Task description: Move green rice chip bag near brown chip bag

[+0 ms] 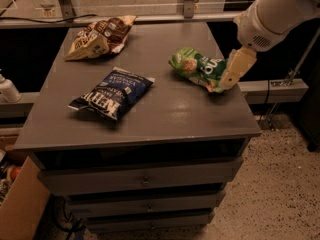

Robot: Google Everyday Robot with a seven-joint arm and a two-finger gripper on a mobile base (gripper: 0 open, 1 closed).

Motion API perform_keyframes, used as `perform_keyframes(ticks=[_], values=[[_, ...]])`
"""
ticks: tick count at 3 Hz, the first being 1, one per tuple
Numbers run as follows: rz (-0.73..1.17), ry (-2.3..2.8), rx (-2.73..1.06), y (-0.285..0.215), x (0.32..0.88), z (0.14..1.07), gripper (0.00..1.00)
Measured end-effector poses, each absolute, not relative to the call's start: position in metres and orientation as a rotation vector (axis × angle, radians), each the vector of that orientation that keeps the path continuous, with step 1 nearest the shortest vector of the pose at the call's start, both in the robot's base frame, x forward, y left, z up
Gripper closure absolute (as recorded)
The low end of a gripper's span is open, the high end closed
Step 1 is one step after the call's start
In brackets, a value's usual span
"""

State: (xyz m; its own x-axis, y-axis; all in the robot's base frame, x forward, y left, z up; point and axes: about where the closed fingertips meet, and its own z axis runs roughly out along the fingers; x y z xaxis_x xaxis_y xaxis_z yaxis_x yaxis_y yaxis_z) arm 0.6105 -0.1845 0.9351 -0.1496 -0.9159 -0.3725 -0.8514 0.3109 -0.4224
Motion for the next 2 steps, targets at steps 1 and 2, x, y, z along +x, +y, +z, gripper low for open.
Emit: perform_keyframes(ticks=[1, 2], values=[[-0.107, 2.073, -1.486, -0.182, 0.639, 0.914, 0.0], [-0.047, 2.11, -1.444, -0.168, 0.654, 0.894, 0.13]])
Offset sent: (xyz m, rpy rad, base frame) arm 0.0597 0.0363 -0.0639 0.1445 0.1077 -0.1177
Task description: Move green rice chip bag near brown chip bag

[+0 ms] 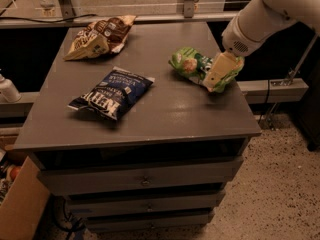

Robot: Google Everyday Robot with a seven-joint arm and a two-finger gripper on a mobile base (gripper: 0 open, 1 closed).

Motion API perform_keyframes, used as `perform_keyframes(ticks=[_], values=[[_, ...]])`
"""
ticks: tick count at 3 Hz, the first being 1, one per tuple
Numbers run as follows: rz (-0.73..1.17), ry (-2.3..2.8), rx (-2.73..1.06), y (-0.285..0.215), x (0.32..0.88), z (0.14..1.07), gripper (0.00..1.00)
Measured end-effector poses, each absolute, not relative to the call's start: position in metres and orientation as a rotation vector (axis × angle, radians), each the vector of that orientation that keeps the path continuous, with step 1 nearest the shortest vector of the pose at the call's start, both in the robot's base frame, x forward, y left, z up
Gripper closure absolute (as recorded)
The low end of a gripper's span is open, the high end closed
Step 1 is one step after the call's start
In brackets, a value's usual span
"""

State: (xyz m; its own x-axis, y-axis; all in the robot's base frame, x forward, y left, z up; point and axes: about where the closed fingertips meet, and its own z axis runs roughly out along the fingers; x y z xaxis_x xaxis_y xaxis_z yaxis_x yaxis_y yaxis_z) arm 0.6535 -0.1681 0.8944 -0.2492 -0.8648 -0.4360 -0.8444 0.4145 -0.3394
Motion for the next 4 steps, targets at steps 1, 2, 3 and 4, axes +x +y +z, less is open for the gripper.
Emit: perform_keyframes(ticks=[1, 2, 3, 4], values=[[0.019, 2.145, -1.415, -0.155, 0.659, 0.875, 0.36], [0.066, 2.173, -1.393, -0.145, 0.661, 0.863, 0.6], [0.091, 2.176, -1.368, -0.142, 0.662, 0.869, 0.82], [0.088, 2.119, -1.352, -0.139, 0.67, 0.908, 1.0]])
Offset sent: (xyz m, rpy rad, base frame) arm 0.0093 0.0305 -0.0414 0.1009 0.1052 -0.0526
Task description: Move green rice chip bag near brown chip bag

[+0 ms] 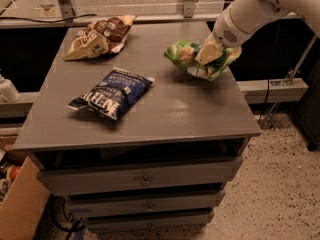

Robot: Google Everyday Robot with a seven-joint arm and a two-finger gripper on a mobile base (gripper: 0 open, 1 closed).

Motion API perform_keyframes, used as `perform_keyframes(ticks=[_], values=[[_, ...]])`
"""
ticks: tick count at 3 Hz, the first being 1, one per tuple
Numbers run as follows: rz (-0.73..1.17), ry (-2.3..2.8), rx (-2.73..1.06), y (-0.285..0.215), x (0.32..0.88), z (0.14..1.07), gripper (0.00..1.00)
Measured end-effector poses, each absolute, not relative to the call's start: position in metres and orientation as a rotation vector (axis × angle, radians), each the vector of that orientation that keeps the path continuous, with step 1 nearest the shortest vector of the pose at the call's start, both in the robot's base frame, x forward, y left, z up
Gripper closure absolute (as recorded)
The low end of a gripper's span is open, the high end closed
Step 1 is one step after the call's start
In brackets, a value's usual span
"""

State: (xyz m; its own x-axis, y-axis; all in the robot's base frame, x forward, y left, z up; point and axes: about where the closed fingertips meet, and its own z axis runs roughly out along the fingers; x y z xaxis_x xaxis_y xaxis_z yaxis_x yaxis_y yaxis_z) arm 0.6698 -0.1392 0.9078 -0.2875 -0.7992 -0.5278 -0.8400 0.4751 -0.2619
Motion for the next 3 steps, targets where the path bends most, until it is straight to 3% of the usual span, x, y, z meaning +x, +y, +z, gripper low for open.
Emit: perform_keyframes(ticks=[1, 3], values=[[0.049, 2.033, -1.362, -0.132, 0.685, 0.957, 1.0], [0.031, 2.009, -1.338, -0.128, 0.696, 0.966, 1.0]])
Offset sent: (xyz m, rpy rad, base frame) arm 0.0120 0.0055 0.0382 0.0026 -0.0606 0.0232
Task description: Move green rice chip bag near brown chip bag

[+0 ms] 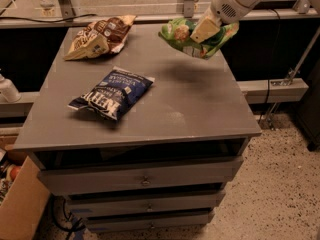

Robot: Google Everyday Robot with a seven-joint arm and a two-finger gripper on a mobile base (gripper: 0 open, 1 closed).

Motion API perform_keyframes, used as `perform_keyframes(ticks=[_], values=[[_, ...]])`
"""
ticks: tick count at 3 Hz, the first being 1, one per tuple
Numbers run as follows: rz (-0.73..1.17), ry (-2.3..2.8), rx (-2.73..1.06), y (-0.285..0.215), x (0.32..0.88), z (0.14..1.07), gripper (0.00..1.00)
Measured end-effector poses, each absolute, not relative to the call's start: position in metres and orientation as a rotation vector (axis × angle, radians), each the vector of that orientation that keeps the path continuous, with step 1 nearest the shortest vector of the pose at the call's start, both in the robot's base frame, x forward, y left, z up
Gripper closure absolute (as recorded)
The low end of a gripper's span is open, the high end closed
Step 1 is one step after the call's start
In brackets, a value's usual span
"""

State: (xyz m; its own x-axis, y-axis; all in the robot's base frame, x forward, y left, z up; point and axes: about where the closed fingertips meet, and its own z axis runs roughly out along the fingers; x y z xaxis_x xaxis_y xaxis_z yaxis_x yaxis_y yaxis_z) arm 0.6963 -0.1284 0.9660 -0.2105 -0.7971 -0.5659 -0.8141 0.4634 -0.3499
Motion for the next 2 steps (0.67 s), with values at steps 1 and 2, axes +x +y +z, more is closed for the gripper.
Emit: perform_keyframes(ticks=[1, 2], values=[[0.038, 1.976, -1.356, -0.111, 0.731, 0.95, 1.0], [0.043, 1.929, -1.394, -0.083, 0.776, 0.937, 1.0]])
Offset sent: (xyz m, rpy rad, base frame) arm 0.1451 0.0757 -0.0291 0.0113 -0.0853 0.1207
